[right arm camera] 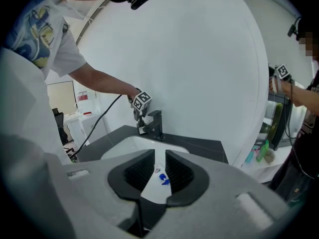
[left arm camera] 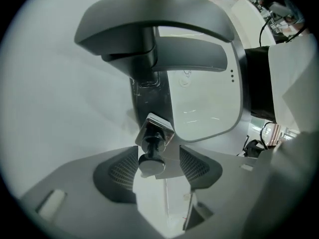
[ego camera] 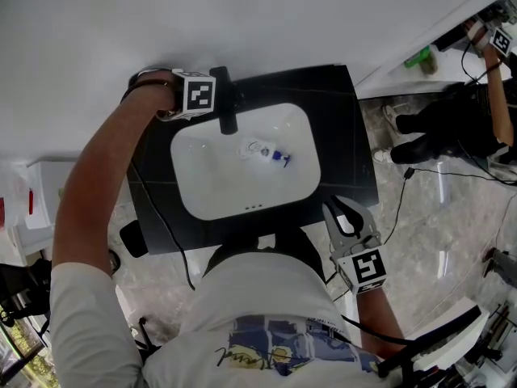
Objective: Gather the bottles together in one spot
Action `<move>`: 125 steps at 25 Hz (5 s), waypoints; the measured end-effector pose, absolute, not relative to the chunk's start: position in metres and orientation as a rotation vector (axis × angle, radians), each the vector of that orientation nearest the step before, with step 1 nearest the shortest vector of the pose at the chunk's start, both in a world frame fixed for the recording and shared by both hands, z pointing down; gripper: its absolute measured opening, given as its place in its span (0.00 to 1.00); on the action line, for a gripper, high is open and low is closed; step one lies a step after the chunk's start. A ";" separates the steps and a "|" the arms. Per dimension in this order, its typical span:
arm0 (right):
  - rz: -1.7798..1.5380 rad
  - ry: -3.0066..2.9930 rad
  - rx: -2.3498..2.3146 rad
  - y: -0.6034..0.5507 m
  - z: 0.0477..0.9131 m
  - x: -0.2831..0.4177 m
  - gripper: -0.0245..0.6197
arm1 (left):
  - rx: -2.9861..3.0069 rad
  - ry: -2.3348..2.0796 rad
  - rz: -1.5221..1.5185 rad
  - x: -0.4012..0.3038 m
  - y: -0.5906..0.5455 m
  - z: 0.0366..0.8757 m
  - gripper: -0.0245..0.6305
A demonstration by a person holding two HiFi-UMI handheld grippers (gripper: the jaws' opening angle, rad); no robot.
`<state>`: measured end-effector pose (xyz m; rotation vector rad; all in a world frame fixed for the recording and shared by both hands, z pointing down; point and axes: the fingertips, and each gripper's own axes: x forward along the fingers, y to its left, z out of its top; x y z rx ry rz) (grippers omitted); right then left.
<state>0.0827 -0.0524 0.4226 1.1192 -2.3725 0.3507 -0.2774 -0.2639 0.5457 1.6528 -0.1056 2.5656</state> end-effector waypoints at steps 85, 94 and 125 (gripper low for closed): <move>0.524 -2.187 1.192 -0.055 0.463 0.199 0.14 | 2.544 0.080 2.037 0.031 -0.132 0.762 0.25; 0.511 -2.202 1.179 -0.061 0.462 0.203 0.14 | 2.563 0.057 2.023 0.033 -0.129 0.761 0.19; 0.311 -2.380 0.966 -0.077 0.432 0.115 0.14 | 2.589 -0.957 0.964 -0.033 -0.142 0.589 0.15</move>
